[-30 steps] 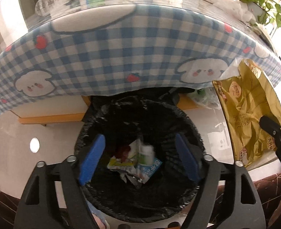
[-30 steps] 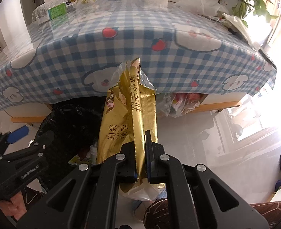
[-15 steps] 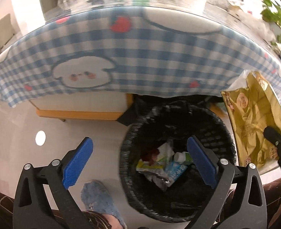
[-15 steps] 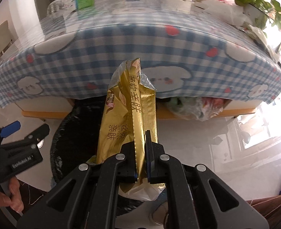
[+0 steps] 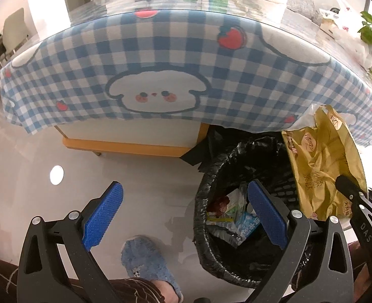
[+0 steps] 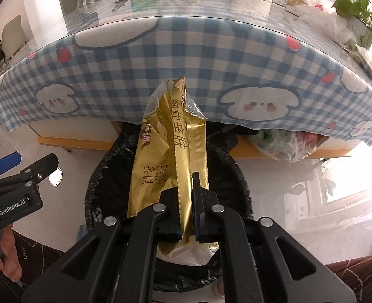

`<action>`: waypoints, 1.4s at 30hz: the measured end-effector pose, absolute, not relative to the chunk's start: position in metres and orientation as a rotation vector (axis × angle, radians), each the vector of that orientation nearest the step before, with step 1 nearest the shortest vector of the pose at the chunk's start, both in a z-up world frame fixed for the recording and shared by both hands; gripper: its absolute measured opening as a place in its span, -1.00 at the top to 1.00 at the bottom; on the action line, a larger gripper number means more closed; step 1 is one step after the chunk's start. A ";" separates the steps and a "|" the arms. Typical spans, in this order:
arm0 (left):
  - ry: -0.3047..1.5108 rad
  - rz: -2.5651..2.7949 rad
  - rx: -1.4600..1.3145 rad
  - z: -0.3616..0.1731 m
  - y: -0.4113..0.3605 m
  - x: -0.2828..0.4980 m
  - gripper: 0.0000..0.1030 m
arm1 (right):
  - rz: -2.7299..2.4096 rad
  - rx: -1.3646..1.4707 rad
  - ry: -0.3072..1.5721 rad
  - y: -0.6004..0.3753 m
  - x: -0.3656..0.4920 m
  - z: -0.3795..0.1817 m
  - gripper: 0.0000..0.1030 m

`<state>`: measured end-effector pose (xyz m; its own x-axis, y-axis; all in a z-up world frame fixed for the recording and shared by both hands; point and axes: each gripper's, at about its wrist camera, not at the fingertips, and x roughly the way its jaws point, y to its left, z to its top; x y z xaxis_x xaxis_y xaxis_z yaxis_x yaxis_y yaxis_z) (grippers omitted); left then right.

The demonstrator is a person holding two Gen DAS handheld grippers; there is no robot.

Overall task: Collect trash
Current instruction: 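Lower the gold paper bag into the black bin and open the right tool, then move both open tools from the bin back over the table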

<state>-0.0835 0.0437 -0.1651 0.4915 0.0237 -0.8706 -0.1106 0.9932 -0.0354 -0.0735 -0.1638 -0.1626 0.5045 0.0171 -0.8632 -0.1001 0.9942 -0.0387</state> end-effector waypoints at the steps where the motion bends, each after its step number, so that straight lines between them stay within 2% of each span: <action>1: 1.056 0.083 -0.089 -0.165 0.045 -0.084 -0.88 | 0.077 -0.090 1.041 -0.162 -0.073 -0.163 0.90; 8: 1.079 0.083 -0.086 -0.172 0.048 -0.082 -0.88 | 0.095 -0.110 1.046 -0.154 -0.072 -0.169 0.71; 17: 1.083 0.087 -0.068 -0.177 0.045 -0.080 -0.88 | 0.092 -0.091 1.031 -0.158 -0.071 -0.164 0.00; 20: 1.084 0.089 -0.061 -0.176 0.045 -0.080 -0.88 | 0.089 -0.078 1.019 -0.159 -0.072 -0.161 -0.37; 21: 1.086 0.093 -0.058 -0.175 0.045 -0.080 -0.88 | 0.083 -0.074 1.014 -0.159 -0.072 -0.159 -0.57; 22: 1.087 0.096 -0.055 -0.175 0.045 -0.079 -0.88 | 0.082 -0.071 1.009 -0.159 -0.072 -0.159 -0.63; 29: 1.070 0.097 -0.069 -0.164 0.049 -0.080 -0.88 | 0.064 -0.073 0.986 -0.160 -0.072 -0.152 -0.81; 42: 0.963 0.048 -0.083 -0.094 0.047 -0.080 -0.88 | 0.070 -0.046 0.879 -0.172 -0.061 -0.087 -0.85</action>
<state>-0.0803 0.0474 -0.0941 0.5705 0.0044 -0.8213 -0.0781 0.9957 -0.0489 -0.0613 -0.1717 -0.0871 0.6361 0.0421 -0.7705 -0.0798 0.9967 -0.0114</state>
